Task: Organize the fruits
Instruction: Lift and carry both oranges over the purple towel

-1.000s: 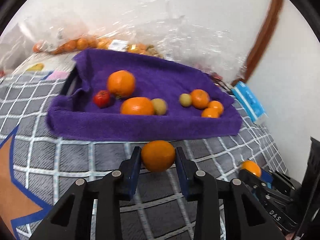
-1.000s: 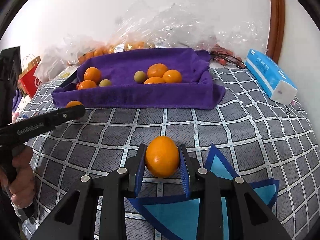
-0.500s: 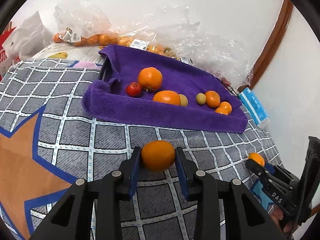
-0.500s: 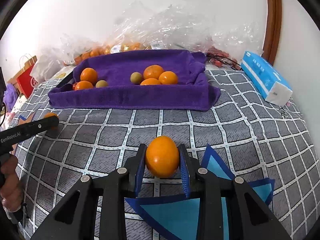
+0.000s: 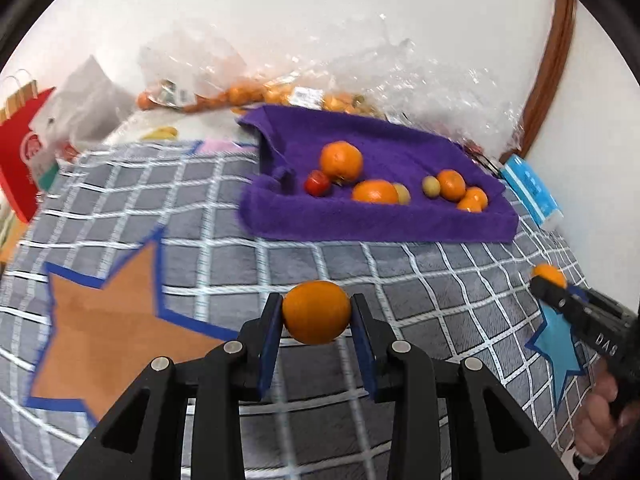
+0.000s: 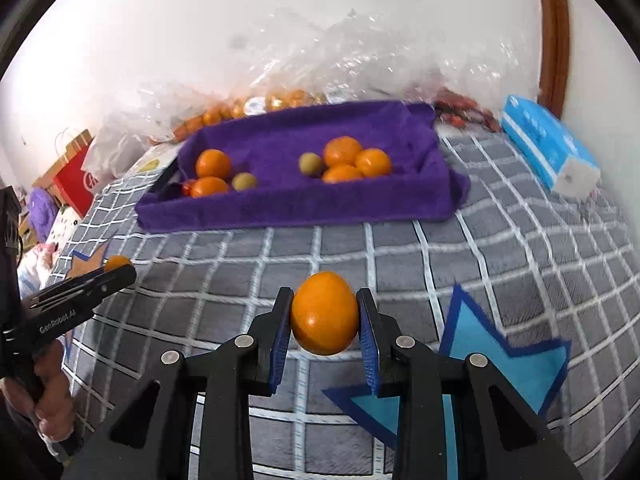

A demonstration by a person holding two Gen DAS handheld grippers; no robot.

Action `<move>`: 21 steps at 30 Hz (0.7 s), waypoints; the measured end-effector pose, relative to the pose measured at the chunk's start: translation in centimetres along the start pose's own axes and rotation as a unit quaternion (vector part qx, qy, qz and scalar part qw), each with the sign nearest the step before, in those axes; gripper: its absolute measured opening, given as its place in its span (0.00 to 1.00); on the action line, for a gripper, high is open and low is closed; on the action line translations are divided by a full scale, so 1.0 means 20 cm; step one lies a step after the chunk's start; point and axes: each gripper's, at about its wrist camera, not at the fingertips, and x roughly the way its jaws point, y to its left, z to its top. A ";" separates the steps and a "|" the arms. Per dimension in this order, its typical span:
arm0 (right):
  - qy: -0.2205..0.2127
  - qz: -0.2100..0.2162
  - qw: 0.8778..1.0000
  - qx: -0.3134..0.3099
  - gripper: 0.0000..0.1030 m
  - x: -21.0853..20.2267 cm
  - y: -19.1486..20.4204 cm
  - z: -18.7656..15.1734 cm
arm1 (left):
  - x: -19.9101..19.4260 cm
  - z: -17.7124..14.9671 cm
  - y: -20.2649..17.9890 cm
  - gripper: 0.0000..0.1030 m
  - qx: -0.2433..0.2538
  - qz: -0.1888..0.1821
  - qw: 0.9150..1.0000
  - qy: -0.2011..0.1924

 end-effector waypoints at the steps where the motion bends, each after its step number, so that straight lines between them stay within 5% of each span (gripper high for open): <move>1: -0.003 -0.001 1.000 -0.002 0.31 -0.02 0.01 0.02 | -0.03 0.01 0.02 0.31 -0.001 0.004 1.000 0.000; 12: -0.012 -0.005 1.000 0.012 0.31 -0.27 -0.02 0.14 | -0.34 0.21 0.16 0.31 -0.005 0.053 0.998 -0.035; 21: -0.021 -0.012 1.000 0.000 0.31 -0.32 -0.01 0.21 | -0.39 0.34 0.07 0.31 0.009 0.033 0.998 -0.048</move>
